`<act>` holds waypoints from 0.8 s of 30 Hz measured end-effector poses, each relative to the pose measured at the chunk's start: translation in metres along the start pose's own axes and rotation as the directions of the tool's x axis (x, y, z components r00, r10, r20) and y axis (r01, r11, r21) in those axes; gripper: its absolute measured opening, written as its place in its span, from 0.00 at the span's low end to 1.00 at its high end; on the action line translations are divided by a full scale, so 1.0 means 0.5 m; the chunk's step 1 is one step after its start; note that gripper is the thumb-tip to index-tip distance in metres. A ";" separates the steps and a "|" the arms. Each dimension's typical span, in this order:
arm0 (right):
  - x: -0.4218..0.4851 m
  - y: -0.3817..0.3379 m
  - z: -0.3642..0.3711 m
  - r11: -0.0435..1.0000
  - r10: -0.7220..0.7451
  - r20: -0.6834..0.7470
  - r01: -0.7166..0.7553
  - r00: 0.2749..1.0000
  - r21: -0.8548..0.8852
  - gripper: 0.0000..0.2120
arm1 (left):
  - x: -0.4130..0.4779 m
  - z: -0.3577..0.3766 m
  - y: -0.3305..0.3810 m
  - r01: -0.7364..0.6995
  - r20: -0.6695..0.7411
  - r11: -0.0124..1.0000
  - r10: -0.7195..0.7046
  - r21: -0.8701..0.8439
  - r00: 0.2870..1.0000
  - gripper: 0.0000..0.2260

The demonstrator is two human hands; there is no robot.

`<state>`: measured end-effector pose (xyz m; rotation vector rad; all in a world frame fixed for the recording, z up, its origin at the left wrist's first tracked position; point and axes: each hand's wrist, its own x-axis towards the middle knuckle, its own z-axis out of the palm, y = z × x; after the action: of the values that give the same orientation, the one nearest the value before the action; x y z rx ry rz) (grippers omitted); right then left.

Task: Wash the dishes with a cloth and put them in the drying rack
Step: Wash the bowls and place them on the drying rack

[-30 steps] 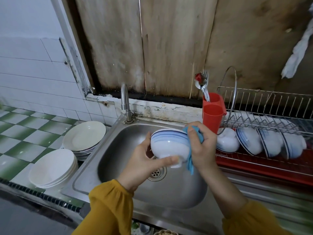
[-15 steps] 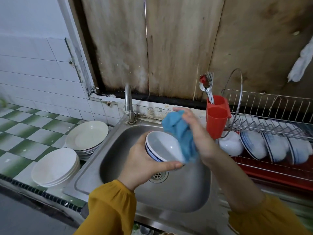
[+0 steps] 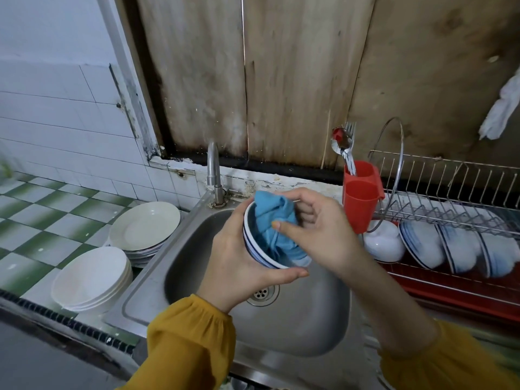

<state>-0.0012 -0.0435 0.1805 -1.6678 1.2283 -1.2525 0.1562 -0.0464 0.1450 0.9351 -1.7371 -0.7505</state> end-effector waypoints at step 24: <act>-0.019 0.011 -0.028 0.937 -0.168 0.227 0.226 0.959 -0.265 0.22 | 0.029 0.009 -0.023 -0.169 0.086 0.984 0.164 0.054 0.983 0.51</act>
<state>-0.0168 -0.0361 0.1768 -2.1207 1.1833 -1.0212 0.1516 -0.0642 0.1408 0.7972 -1.8930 -0.6365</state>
